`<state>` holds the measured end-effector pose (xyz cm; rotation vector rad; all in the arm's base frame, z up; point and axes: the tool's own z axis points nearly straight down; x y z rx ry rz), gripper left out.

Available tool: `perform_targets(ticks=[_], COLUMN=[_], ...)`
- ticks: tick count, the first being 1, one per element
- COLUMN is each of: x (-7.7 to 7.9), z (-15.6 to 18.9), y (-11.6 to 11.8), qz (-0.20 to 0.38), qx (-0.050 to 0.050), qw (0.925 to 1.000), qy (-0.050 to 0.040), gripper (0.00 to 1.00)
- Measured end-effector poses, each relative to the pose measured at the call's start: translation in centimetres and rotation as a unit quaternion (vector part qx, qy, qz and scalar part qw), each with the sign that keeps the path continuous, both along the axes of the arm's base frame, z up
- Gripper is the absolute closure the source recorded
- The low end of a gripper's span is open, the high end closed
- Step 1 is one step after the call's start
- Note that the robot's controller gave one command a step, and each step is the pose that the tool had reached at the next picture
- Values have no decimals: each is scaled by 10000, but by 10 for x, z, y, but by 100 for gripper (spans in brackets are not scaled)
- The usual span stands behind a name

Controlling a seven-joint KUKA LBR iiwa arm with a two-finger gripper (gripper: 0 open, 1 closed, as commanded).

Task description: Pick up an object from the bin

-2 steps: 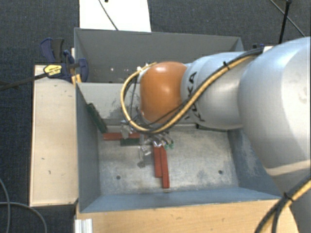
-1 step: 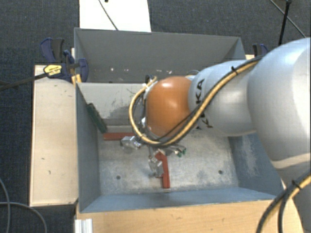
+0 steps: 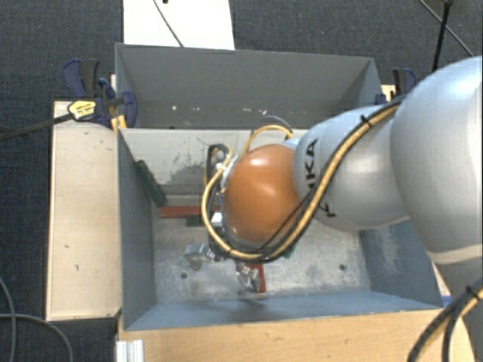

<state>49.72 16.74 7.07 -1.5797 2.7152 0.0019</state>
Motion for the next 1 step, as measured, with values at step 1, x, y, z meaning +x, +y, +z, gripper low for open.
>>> perform_targets(ticks=[1], x=[50], z=[20], y=[6], qz=[-1935], qx=[16], qw=[9811], qy=[-25], gripper=[0])
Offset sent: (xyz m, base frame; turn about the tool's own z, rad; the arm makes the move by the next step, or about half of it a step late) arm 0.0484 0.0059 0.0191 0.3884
